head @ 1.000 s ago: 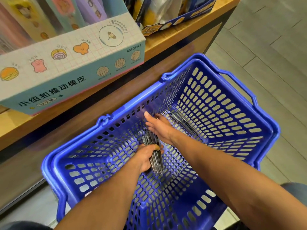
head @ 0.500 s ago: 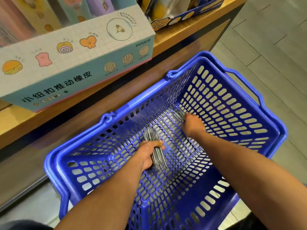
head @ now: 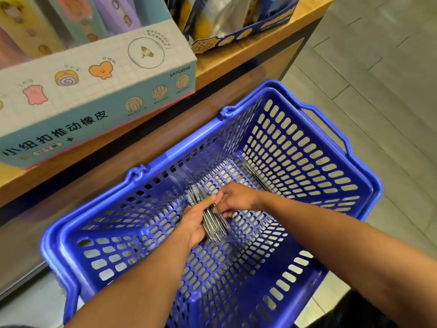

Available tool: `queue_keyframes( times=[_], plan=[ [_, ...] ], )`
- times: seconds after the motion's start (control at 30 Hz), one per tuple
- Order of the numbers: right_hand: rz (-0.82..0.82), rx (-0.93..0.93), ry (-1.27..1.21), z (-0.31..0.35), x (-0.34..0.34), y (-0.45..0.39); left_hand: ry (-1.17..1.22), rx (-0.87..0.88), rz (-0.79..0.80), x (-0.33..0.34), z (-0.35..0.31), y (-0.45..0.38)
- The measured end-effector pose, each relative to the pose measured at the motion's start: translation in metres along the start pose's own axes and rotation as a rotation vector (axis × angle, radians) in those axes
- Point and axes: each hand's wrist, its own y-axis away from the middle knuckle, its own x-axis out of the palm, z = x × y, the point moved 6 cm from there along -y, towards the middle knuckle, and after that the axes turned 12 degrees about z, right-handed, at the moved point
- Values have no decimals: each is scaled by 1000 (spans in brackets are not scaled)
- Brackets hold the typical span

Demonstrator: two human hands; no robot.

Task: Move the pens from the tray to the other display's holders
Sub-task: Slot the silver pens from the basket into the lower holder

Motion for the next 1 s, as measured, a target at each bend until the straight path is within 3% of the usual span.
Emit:
queue_keyframes(
  times=[0.27,0.33,0.4,0.47,0.6,0.73,1.0],
  plan=[
    [-37,17,-94,-11,-12,-10,-61,23,-180,-16,-1,-5],
    [-313,34,-96,-23,-46,-2,-75,23,-232,-21,1,-7],
    [-708,145,105,-35,-81,17,-80,10,-237,-22,4,-9],
    [-839,295,383,-40,-95,27,-91,-3,-235,-24,5,-10],
    [-730,352,593,-39,-94,13,-96,-1,-244,-23,6,-10],
    [-752,386,618,-40,-92,10,-103,4,-247,-23,7,-10],
    [-599,410,606,-46,-84,13,-176,34,-269,-25,2,-3]
  ],
)
